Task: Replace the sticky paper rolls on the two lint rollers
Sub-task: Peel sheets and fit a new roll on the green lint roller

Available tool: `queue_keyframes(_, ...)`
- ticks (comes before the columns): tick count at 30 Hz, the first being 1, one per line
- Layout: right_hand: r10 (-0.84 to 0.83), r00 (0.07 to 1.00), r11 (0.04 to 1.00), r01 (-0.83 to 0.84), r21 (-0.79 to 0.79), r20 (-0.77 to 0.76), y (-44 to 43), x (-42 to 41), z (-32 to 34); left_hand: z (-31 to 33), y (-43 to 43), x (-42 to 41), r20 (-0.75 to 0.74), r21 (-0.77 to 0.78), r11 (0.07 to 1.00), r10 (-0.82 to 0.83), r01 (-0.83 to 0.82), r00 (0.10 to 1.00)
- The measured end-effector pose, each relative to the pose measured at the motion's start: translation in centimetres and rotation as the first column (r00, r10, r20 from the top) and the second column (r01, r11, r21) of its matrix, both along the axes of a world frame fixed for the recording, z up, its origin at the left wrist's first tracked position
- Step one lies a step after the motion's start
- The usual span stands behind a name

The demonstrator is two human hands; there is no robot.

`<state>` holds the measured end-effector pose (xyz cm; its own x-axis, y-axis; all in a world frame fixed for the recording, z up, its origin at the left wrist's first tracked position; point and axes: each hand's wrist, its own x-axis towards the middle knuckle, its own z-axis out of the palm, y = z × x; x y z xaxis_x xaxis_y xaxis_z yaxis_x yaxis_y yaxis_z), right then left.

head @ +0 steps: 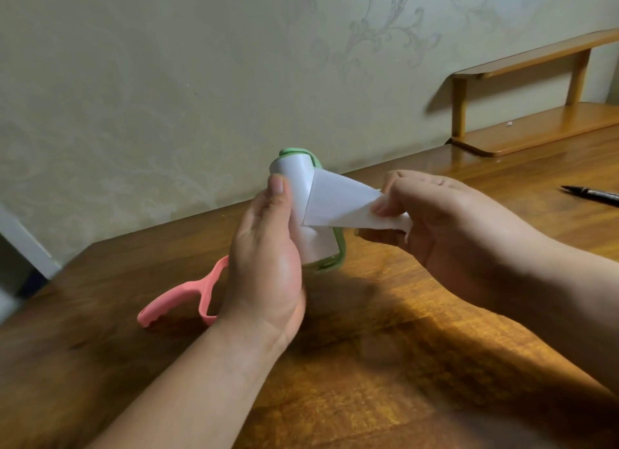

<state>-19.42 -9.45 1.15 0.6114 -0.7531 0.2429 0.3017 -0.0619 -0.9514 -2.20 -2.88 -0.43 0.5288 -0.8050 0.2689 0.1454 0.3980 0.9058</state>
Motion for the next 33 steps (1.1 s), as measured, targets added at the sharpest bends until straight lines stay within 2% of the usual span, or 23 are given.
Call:
queue_keyframes(6,-0.014,0.994,0.987,-0.004,0.161,0.108,-0.3,0.3,-0.1,0.4,0.0,0.3,-0.088,0.012,0.998,0.063,-0.062,0.994)
queue_keyframes(11,0.033,0.999,0.998,-0.034,0.045,0.016,-0.1,0.1,-0.4,0.4,0.2,0.0,-0.005,0.011,0.990,0.140,-0.140,0.990)
queue_keyframes(14,-0.093,0.995,0.995,0.094,0.019,-0.043,-0.1,-0.1,-0.3,0.5,0.2,-0.1,0.100,0.001,0.993,0.113,-0.114,0.988)
queue_keyframes(17,-0.182,0.981,0.983,0.182,-0.001,-0.063,-0.2,-0.2,-0.1,0.4,0.1,0.0,0.121,0.009,0.993,0.114,-0.116,0.986)
queue_keyframes(24,-0.138,0.986,0.990,0.137,-0.012,-0.099,-1.5,-0.3,-0.9,0.8,0.6,-0.2,0.099,0.075,0.996,-0.062,0.055,0.993)
queue_keyframes(27,-0.155,0.966,0.985,0.135,-0.106,-0.205,-1.9,-0.5,-1.2,0.7,0.7,-0.2,0.103,0.114,0.992,-0.062,0.050,0.993)
queue_keyframes(29,-0.180,0.937,0.967,0.114,-0.226,-0.299,-2.0,-0.7,-1.2,0.8,0.8,-0.2,0.110,0.120,0.992,-0.041,0.027,0.993)
queue_keyframes(31,-0.245,0.891,0.916,0.084,-0.393,-0.383,-1.9,-0.8,-1.4,0.8,0.7,-0.3,0.125,0.117,0.993,-0.029,0.014,0.992)
queue_keyframes(33,-0.299,0.866,0.874,0.080,-0.480,-0.401,-1.6,-0.6,-1.5,0.8,0.6,-0.4,0.105,0.115,0.993,-0.027,0.014,0.994)
